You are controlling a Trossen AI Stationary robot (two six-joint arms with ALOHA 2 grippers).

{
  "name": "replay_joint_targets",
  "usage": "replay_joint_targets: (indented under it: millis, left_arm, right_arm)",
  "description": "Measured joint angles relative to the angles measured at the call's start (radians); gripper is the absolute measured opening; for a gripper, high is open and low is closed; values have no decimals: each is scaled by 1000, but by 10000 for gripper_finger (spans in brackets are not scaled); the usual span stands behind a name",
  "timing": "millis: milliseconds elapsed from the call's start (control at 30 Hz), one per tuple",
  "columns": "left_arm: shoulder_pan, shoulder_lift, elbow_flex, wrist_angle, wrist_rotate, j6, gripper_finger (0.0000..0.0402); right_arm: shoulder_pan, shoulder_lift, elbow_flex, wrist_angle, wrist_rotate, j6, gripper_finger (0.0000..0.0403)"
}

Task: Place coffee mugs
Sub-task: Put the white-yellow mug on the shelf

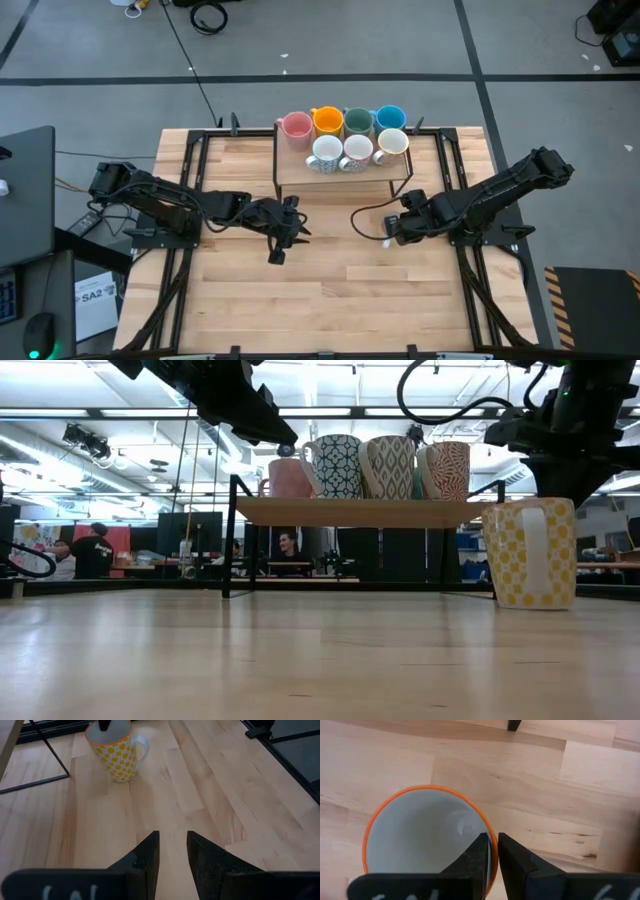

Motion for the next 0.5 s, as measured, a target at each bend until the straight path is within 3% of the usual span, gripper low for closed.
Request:
replay_joint_targets:
  millis: [233,500]
  left_arm:
    - [0,0,0,0,0,0,105]
    - [0,0,0,0,0,0,105]
  right_arm:
    - [0,0,0,-1,-23,0,79]
    - [0,0,0,-1,-14,-6,149]
